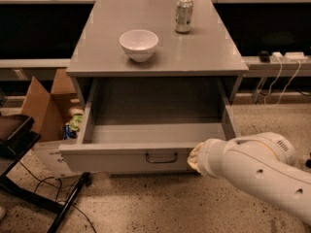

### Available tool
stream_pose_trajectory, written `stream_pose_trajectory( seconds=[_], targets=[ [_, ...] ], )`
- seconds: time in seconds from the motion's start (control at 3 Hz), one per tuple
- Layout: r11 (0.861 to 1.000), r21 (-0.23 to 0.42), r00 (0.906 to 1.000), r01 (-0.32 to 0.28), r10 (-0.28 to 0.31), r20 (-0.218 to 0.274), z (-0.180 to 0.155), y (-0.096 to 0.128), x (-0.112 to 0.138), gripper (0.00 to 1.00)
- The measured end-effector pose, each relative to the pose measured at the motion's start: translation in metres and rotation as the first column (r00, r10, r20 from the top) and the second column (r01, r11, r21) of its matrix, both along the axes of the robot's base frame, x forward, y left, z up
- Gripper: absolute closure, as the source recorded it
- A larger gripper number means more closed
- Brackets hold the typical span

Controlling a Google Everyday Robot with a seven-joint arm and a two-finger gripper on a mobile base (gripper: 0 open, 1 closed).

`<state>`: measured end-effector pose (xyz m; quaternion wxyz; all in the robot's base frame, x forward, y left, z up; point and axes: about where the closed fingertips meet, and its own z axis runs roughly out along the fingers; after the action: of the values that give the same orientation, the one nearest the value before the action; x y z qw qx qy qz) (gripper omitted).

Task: Close top drawer

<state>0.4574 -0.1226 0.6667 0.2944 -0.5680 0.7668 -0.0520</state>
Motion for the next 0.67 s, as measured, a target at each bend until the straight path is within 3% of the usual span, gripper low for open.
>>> stream_pose_trajectory(
  seconds=[0.33, 0.67],
  targets=[
    [1.0, 0.0, 1.0, 0.0, 0.0, 0.0, 0.0, 0.0, 0.0, 1.0],
    [1.0, 0.0, 0.9979, -0.015, 0.015, 0.064, 0.011, 0.003, 0.024, 1.0]
  ],
)
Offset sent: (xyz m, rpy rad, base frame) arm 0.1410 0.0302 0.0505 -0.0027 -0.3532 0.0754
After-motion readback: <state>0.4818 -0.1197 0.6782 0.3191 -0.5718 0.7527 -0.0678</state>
